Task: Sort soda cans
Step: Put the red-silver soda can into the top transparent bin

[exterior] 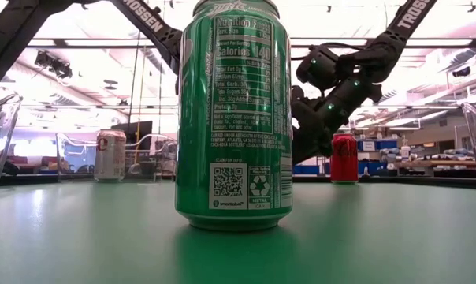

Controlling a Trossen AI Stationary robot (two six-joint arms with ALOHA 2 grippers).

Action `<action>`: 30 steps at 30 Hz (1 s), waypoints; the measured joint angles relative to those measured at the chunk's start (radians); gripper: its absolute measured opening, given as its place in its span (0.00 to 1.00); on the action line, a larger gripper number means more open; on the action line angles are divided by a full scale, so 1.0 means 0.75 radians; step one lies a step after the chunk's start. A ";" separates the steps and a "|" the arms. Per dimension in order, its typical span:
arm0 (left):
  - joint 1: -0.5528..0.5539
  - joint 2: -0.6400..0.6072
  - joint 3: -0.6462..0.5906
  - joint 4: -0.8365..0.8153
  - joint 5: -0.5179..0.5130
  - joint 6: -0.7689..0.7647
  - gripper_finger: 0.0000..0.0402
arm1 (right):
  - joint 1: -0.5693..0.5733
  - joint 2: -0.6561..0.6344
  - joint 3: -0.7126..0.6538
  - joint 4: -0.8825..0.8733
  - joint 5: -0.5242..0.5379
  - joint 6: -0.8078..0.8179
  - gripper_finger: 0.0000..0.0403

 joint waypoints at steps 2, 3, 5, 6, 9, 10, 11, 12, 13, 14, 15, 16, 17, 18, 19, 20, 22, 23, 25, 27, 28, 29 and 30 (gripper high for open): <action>-0.005 0.002 -0.001 0.009 -0.001 -0.001 0.84 | 0.000 0.000 0.000 0.001 -0.001 -0.002 0.03; -0.009 0.002 -0.001 0.008 -0.006 -0.001 0.84 | 0.001 0.000 0.000 0.002 -0.003 -0.002 0.03; -0.017 0.022 0.000 0.012 -0.019 -0.001 0.84 | 0.001 0.000 0.000 0.004 -0.005 -0.003 0.04; -0.021 0.033 0.000 0.018 -0.021 -0.002 0.84 | 0.001 0.000 -0.001 0.005 -0.005 -0.003 0.04; -0.036 0.071 0.001 0.038 -0.047 0.004 0.83 | 0.001 0.000 -0.002 -0.003 -0.006 -0.004 0.05; -0.042 0.082 0.001 0.048 -0.062 0.010 0.82 | 0.001 0.000 -0.002 -0.004 -0.006 -0.004 0.05; -0.050 0.097 0.001 0.052 -0.078 0.011 0.81 | 0.002 0.000 -0.003 0.002 -0.012 -0.005 0.05; -0.058 0.099 -0.001 0.040 -0.107 0.017 0.79 | 0.003 0.000 -0.003 0.002 -0.015 -0.007 0.05; -0.066 0.098 0.003 0.026 -0.138 0.029 0.78 | 0.003 0.000 -0.003 0.005 -0.020 -0.008 0.05; -0.071 0.098 0.016 -0.002 -0.165 0.045 0.76 | 0.003 0.000 -0.003 0.005 -0.022 -0.012 0.05; -0.076 0.100 0.030 -0.030 -0.181 0.065 0.74 | 0.003 -0.001 -0.003 0.005 -0.026 -0.014 0.05; -0.079 0.101 0.049 -0.066 -0.196 0.085 0.74 | 0.003 -0.001 -0.002 0.009 -0.027 -0.015 0.05; -0.081 0.101 0.067 -0.095 -0.202 0.103 0.74 | 0.004 -0.003 -0.002 0.010 -0.027 -0.015 0.05; -0.083 0.099 0.084 -0.120 -0.208 0.111 0.74 | 0.003 -0.009 -0.002 0.006 -0.027 -0.016 0.05; -0.083 0.092 0.099 -0.141 -0.211 0.115 0.74 | 0.003 -0.013 -0.001 0.003 -0.028 -0.017 0.05; -0.083 0.089 0.108 -0.155 -0.218 0.120 0.74 | 0.003 -0.019 0.000 0.000 -0.028 -0.018 0.05; -0.083 0.062 0.108 -0.163 -0.226 0.136 0.74 | 0.003 -0.039 0.000 -0.016 -0.028 -0.026 0.05; -0.080 0.049 0.106 -0.173 -0.234 0.146 0.74 | 0.003 -0.055 0.002 -0.022 -0.028 -0.037 0.05; -0.066 0.014 0.102 -0.191 -0.234 0.149 0.74 | 0.003 -0.099 0.006 -0.040 -0.021 -0.055 0.05; -0.045 -0.035 0.105 -0.185 -0.231 0.149 0.74 | -0.002 -0.159 0.006 -0.079 -0.010 -0.079 0.05; -0.036 -0.058 0.107 -0.188 -0.233 0.149 0.74 | -0.006 -0.193 0.006 -0.092 -0.006 -0.086 0.05; -0.026 -0.081 0.104 -0.179 -0.236 0.148 0.74 | -0.011 -0.235 0.006 -0.107 0.003 -0.093 0.05; -0.016 -0.101 0.093 -0.154 -0.238 0.146 0.74 | -0.015 -0.277 0.006 -0.123 0.018 -0.103 0.06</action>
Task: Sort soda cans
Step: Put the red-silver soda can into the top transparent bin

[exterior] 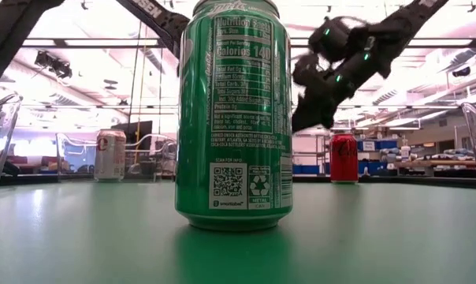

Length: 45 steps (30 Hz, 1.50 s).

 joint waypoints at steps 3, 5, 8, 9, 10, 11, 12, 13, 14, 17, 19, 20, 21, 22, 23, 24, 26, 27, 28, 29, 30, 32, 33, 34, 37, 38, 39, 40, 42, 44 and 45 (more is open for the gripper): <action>0.022 -0.077 -0.050 0.056 -0.003 -0.017 0.74 | -0.011 -0.127 0.000 -0.050 0.049 -0.029 0.05; 0.040 -0.149 -0.093 0.164 -0.008 -0.033 0.74 | -0.018 -0.198 -0.001 -0.088 0.071 -0.044 0.05; 0.069 -0.288 -0.211 0.370 -0.015 -0.067 0.74 | -0.019 -0.281 -0.001 -0.115 0.089 -0.055 0.04; 0.078 -0.332 -0.263 0.457 -0.020 -0.081 0.74 | -0.019 -0.296 -0.001 -0.115 0.089 -0.056 0.04; 0.088 -0.381 -0.330 0.559 -0.025 -0.103 0.74 | -0.019 -0.303 -0.001 -0.101 0.089 -0.056 0.03; 0.094 -0.426 -0.402 0.659 -0.026 -0.119 0.74 | -0.018 -0.307 -0.001 -0.076 0.088 -0.055 0.03; 0.097 -0.474 -0.477 0.782 -0.027 -0.144 0.74 | -0.013 -0.306 -0.002 -0.042 0.089 -0.051 0.03; 0.100 -0.518 -0.559 0.921 -0.026 -0.155 0.74 | -0.008 -0.296 -0.003 0.016 0.088 -0.046 0.03; 0.101 -0.562 -0.639 1.051 -0.022 -0.173 0.74 | -0.004 -0.286 -0.003 0.073 0.089 -0.045 0.03; 0.100 -0.662 -0.861 1.445 0.021 -0.193 0.74 | 0.020 -0.225 -0.002 0.252 0.087 -0.043 0.03; 0.100 -0.700 -0.977 1.633 0.055 -0.228 0.74 | 0.037 -0.176 0.011 0.369 0.082 -0.041 0.02; 0.100 -0.711 -1.020 1.707 0.068 -0.249 0.74 | 0.043 -0.152 0.022 0.415 0.080 -0.041 0.02; 0.100 -0.722 -1.062 1.755 0.082 -0.268 0.74 | 0.054 -0.125 0.039 0.459 0.076 -0.041 0.02; 0.101 -0.725 -1.091 1.788 0.091 -0.286 0.74 | 0.062 -0.094 0.065 0.497 0.065 -0.041 0.01; 0.101 -0.722 -1.109 1.812 0.101 -0.291 0.74 | 0.069 -0.061 0.092 0.527 0.051 -0.044 0.01; 0.101 -0.722 -1.126 1.816 0.108 -0.299 0.74 | 0.081 -0.029 0.124 0.532 0.034 -0.049 0.00; 0.101 -0.720 -1.140 1.812 0.121 -0.313 0.74 | 0.097 0.051 0.205 0.539 0.008 -0.062 0.00; 0.100 -0.720 -1.141 1.817 0.130 -0.313 0.74 | 0.103 0.087 0.240 0.533 -0.004 -0.067 0.00; 0.098 -0.720 -1.142 1.829 0.141 -0.312 0.74 | 0.108 0.128 0.277 0.518 -0.026 -0.067 0.00; 0.098 -0.722 -1.143 1.837 0.142 -0.309 0.74 | 0.111 0.166 0.314 0.519 -0.047 -0.066 0.00; 0.100 -0.725 -1.145 1.834 0.145 -0.301 0.74 | 0.111 0.196 0.341 0.513 -0.060 -0.064 0.00; 0.108 -0.724 -1.145 1.820 0.122 -0.298 0.74 | 0.112 0.240 0.404 0.524 -0.068 -0.062 0.00; 0.111 -0.724 -1.144 1.797 0.128 -0.297 0.74 | 0.119 0.256 0.423 0.525 -0.076 -0.066 0.00; 0.112 -0.723 -1.143 1.772 0.152 -0.295 0.74 | 0.128 0.265 0.441 0.523 -0.092 -0.072 0.00; 0.111 -0.724 -1.143 1.745 0.179 -0.292 0.74 | 0.135 0.277 0.478 0.495 -0.132 -0.085 0.00; 0.114 -0.725 -1.139 1.756 0.171 -0.291 0.74 | 0.133 0.278 0.487 0.504 -0.133 -0.089 0.00; 0.115 -0.725 -1.134 1.761 0.158 -0.288 0.74 | 0.132 0.278 0.490 0.516 -0.132 -0.093 0.00; 0.115 -0.723 -1.135 1.757 0.152 -0.285 0.74 | 0.132 0.277 0.493 0.515 -0.133 -0.097 0.00; 0.124 -0.720 -1.140 1.741 0.173 -0.279 0.74 | 0.129 0.276 0.493 0.490 -0.152 -0.096 0.00; 0.151 -0.726 -1.141 1.731 0.178 -0.278 0.74 | 0.125 0.276 0.493 0.452 -0.151 -0.096 0.00; 0.170 -0.741 -1.141 1.719 0.168 -0.279 0.74 | 0.123 0.274 0.493 0.431 -0.146 -0.099 0.00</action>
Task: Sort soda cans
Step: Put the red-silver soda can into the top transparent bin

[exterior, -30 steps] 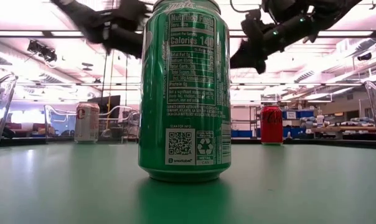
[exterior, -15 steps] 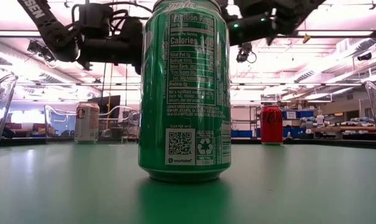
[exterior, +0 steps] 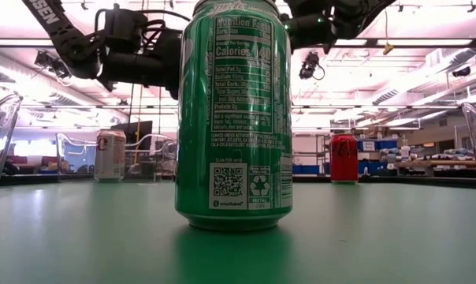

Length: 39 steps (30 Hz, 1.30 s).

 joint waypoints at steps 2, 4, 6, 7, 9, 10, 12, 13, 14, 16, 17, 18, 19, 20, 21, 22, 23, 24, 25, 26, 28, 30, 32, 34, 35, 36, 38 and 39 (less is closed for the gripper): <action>0.036 -0.039 0.001 -0.036 -0.020 -0.003 0.74 | -0.003 -0.004 -0.002 -0.035 0.014 -0.013 0.00; 0.069 -0.086 0.001 -0.087 -0.036 -0.002 0.74 | -0.003 -0.014 -0.002 -0.054 0.013 -0.017 0.00; 0.104 -0.154 0.001 -0.158 -0.073 0.005 0.74 | -0.001 -0.018 -0.002 -0.076 0.013 -0.026 0.00; 0.117 -0.192 0.002 -0.195 -0.115 0.022 0.74 | -0.002 -0.018 -0.002 -0.093 0.016 -0.027 0.00; 0.134 -0.271 0.003 -0.305 -0.244 0.054 0.74 | -0.004 -0.017 -0.003 -0.115 0.022 -0.027 0.00; 0.136 -0.305 0.003 -0.358 -0.324 0.069 0.74 | -0.004 -0.017 -0.003 -0.117 0.025 -0.027 0.00; 0.134 -0.371 0.003 -0.466 -0.466 0.092 0.74 | -0.003 -0.017 -0.003 -0.116 0.025 -0.031 0.00; 0.132 -0.398 0.003 -0.504 -0.539 0.097 0.74 | -0.003 -0.017 -0.003 -0.118 0.025 -0.031 0.00; 0.132 -0.418 0.003 -0.526 -0.608 0.095 0.74 | -0.002 -0.017 -0.003 -0.120 0.025 -0.032 0.00; 0.132 -0.431 0.002 -0.579 -0.735 0.052 0.74 | -0.003 -0.017 -0.004 -0.122 0.025 -0.032 0.00; 0.133 -0.427 -0.010 -0.578 -0.787 0.023 0.74 | -0.003 -0.017 -0.004 -0.120 0.025 -0.032 0.00; 0.133 -0.420 -0.026 -0.574 -0.840 -0.006 0.74 | -0.003 -0.017 -0.004 -0.119 0.025 -0.032 0.00; 0.132 -0.408 -0.046 -0.564 -0.901 -0.034 0.74 | -0.004 -0.017 -0.004 -0.121 0.025 -0.032 0.00; 0.131 -0.393 -0.069 -0.538 -0.972 -0.066 0.74 | -0.004 -0.017 -0.004 -0.124 0.027 -0.032 0.00; 0.131 -0.380 -0.097 -0.497 -1.027 -0.089 0.74 | -0.003 -0.017 -0.004 -0.124 0.027 -0.032 0.00; 0.131 -0.373 -0.131 -0.450 -1.070 -0.111 0.74 | -0.002 -0.017 -0.004 -0.125 0.027 -0.031 0.00; 0.133 -0.366 -0.162 -0.385 -1.087 -0.117 0.74 | -0.002 -0.017 -0.004 -0.130 0.027 -0.031 0.00; 0.131 -0.355 -0.186 -0.306 -1.098 -0.122 0.74 | -0.002 -0.017 -0.004 -0.136 0.027 -0.031 0.00; 0.128 -0.346 -0.210 -0.226 -1.099 -0.132 0.74 | -0.002 -0.017 -0.004 -0.141 0.027 -0.031 0.00; 0.125 -0.336 -0.228 -0.173 -1.101 -0.144 0.74 | -0.002 -0.017 -0.005 -0.146 0.027 -0.031 0.00; 0.122 -0.308 -0.260 -0.124 -1.117 -0.172 0.74 | -0.002 -0.017 -0.005 -0.150 0.027 -0.031 0.00; 0.122 -0.277 -0.295 -0.111 -1.147 -0.210 0.74 | -0.002 -0.017 -0.005 -0.153 0.027 -0.031 0.00; 0.121 -0.240 -0.305 -0.067 -1.163 -0.229 0.74 | -0.001 -0.017 -0.005 -0.155 0.027 -0.031 0.00; 0.117 -0.209 -0.310 -0.052 -1.228 -0.247 0.74 | -0.001 -0.017 -0.005 -0.155 0.028 -0.030 0.00; 0.118 -0.192 -0.310 -0.055 -1.253 -0.248 0.74 | -0.001 -0.017 -0.005 -0.155 0.028 -0.029 0.00; 0.120 -0.181 -0.312 -0.063 -1.262 -0.249 0.74 | -0.001 -0.017 -0.005 -0.155 0.028 -0.029 0.00; 0.121 -0.150 -0.312 -0.024 -1.282 -0.250 0.74 | -0.001 -0.017 -0.005 -0.160 0.028 -0.029 0.00; 0.120 -0.137 -0.309 -0.016 -1.282 -0.252 0.74 | -0.001 -0.017 -0.005 -0.160 0.028 -0.030 0.00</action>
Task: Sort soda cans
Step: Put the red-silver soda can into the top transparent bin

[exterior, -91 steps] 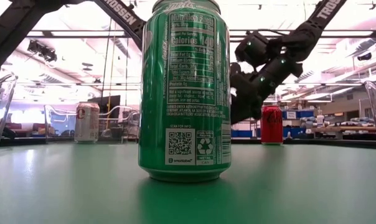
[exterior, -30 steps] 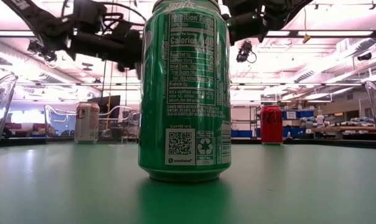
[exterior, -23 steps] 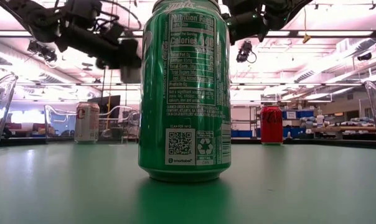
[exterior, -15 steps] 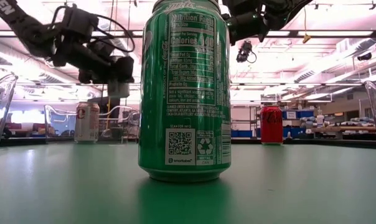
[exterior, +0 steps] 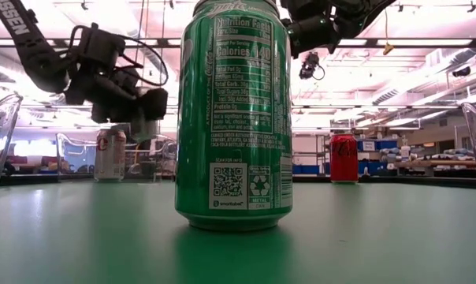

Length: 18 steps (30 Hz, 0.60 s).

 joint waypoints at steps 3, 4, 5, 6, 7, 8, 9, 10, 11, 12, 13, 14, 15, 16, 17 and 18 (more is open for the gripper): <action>0.001 0.051 -0.002 -0.012 -0.004 -0.013 0.74 | 0.000 0.000 0.000 -0.010 0.000 -0.001 0.00; 0.002 0.064 -0.002 -0.016 -0.004 -0.028 0.74 | 0.000 0.000 0.000 -0.014 0.000 0.000 0.00; 0.002 0.076 -0.003 -0.010 -0.005 -0.034 0.74 | 0.000 0.000 0.000 -0.015 0.000 -0.001 0.00; 0.002 0.091 -0.003 0.009 -0.004 -0.037 0.74 | 0.000 0.000 0.000 -0.015 0.000 -0.001 0.00; 0.002 0.104 -0.002 0.015 0.001 -0.037 0.74 | 0.000 0.000 0.000 -0.015 0.000 -0.001 0.00; 0.002 0.117 -0.002 0.015 0.002 -0.039 0.74 | -0.001 0.000 0.000 -0.015 0.000 -0.001 0.00; 0.001 0.134 -0.002 0.025 0.002 -0.041 0.74 | -0.001 0.000 0.000 -0.016 0.000 -0.001 0.00; 0.001 0.149 -0.002 0.037 0.004 -0.041 0.74 | 0.000 0.000 0.000 -0.017 0.000 -0.001 0.00; 0.002 0.163 -0.002 0.045 0.004 -0.044 0.74 | 0.000 0.000 0.000 -0.017 0.000 -0.001 0.00; 0.002 0.176 -0.002 0.055 0.003 -0.055 0.74 | 0.000 0.000 0.000 -0.018 0.000 -0.001 0.00; 0.002 0.190 -0.002 0.061 0.004 -0.069 0.74 | 0.000 0.000 0.000 -0.018 0.000 -0.001 0.00; 0.002 0.206 -0.002 0.063 0.004 -0.077 0.74 | 0.000 0.000 0.000 -0.019 0.000 -0.001 0.00; 0.001 0.223 -0.002 0.072 0.005 -0.104 0.74 | 0.000 0.000 0.000 -0.021 0.000 -0.001 0.00; 0.002 0.237 -0.002 0.085 0.003 -0.117 0.74 | 0.000 0.000 0.000 -0.025 0.000 -0.001 0.00; 0.003 0.253 -0.001 0.097 0.004 -0.141 0.74 | 0.000 0.000 0.000 -0.025 0.000 -0.003 0.00; 0.002 0.268 0.000 0.111 0.004 -0.151 0.74 | 0.000 0.000 0.000 -0.026 0.000 -0.003 0.00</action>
